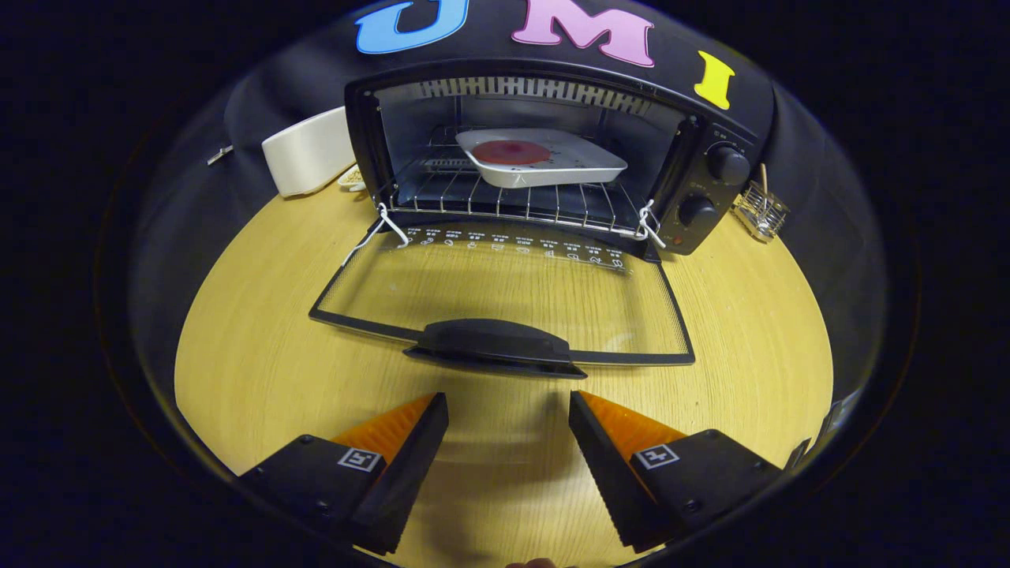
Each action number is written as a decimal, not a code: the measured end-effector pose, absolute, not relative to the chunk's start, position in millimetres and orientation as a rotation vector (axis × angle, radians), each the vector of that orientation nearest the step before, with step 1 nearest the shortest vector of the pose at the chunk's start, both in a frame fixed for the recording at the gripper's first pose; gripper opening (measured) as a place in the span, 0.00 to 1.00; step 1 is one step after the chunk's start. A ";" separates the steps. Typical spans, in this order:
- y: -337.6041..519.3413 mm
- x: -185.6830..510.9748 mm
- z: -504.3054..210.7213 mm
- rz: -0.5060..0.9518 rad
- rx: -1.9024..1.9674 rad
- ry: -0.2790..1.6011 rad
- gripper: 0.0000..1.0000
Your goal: Open the toaster oven, put the food inside, and close the toaster oven door.
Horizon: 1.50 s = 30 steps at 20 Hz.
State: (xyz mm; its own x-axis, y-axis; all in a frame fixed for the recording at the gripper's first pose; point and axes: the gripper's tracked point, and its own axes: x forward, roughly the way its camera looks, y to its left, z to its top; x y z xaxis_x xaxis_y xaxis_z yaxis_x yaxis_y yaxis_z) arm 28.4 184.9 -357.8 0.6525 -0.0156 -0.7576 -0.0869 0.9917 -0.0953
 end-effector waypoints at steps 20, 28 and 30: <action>184.4 65.9 -223.6 0.122 -0.127 0.498 1.00; 166.1 75.8 -88.9 0.099 -0.098 0.189 1.00; 147.2 56.1 -69.0 0.090 -0.107 0.125 0.99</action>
State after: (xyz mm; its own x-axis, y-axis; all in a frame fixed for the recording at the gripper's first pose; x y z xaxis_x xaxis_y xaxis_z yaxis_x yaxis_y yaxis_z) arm 56.1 147.2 -69.0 0.9882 0.0829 -0.1287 -0.0962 0.9902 -0.1012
